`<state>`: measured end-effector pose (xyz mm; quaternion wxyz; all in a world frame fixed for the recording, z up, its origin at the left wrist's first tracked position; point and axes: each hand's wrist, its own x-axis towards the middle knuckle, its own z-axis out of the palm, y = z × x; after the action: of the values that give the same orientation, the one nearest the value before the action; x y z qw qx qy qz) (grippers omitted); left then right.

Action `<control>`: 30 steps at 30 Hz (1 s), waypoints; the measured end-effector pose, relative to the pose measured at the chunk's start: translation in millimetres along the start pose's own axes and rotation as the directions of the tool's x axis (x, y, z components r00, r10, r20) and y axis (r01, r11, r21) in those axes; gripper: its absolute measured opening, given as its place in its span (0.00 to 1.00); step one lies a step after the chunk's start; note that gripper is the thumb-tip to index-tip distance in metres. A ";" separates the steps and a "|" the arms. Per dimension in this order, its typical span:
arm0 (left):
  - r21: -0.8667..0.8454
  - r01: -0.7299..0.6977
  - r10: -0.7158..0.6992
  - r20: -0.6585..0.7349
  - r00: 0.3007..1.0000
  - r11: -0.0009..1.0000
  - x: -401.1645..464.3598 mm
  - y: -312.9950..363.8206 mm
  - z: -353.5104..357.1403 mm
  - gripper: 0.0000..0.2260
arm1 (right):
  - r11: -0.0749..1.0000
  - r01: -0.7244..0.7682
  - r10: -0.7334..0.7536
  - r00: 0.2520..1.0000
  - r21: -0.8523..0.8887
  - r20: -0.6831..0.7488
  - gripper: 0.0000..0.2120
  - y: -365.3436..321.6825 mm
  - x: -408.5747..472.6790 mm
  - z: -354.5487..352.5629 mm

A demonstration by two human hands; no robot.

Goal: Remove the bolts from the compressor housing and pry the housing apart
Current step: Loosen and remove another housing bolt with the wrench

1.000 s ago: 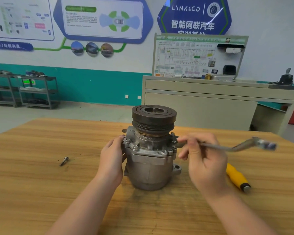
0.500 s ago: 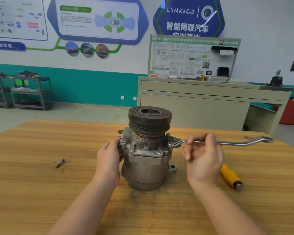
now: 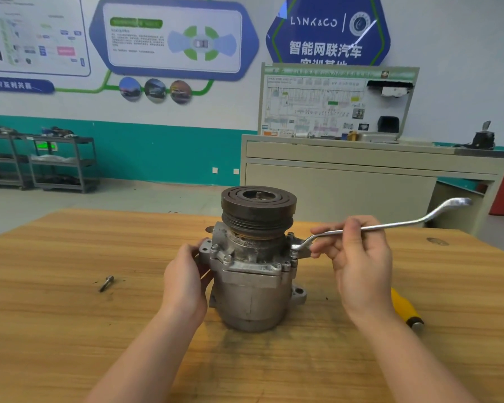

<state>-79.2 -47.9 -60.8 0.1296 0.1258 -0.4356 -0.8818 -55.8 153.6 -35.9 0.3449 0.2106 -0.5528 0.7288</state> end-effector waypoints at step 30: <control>0.044 0.011 -0.013 0.032 0.999 0.999 -0.1 0.9 -0.5 0.11 | 0.836 -0.285 0.410 0.892 0.470 -0.189 0.09 -2.1 11.6 -1.6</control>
<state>-78.8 -48.7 -60.4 0.1144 0.1170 -0.4561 -0.8748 -61.9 158.6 -27.0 0.2255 0.0704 -0.3527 0.9054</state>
